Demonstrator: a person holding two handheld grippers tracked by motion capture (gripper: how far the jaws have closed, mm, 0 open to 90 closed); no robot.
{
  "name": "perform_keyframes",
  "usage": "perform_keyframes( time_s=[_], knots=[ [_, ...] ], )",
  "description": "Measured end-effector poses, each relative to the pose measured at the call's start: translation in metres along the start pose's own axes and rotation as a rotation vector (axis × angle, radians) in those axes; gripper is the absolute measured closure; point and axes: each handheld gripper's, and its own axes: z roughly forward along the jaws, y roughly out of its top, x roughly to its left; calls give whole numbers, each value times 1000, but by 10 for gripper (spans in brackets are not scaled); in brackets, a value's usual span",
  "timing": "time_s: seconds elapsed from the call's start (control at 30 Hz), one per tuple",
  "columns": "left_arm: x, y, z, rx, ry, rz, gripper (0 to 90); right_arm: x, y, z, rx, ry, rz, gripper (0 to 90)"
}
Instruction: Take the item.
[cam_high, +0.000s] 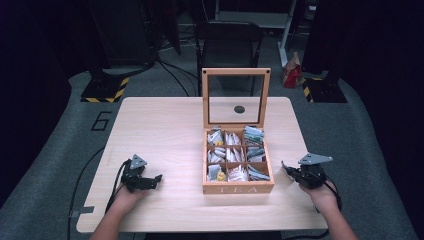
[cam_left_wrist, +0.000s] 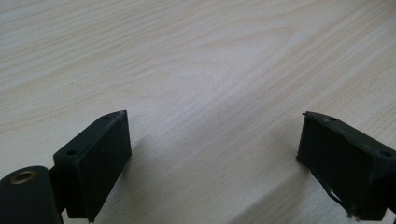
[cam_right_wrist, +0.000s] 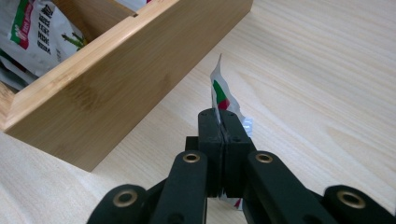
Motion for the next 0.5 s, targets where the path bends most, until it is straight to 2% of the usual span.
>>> perform_keyframes(
  time_s=[0.17, 0.4, 0.5],
  knots=[
    [0, 0, 0, 0, 0, 1, 92, 2, -2, 2, 2, 12, 7, 890],
    [0, 0, 0, 0, 2, 1, 92, 5, -5, 10, 22, 26, -9, 885],
    [0, 0, 0, 0, 0, 0, 92, 6, -7, 12, 25, 25, 7, 878]
  ],
)
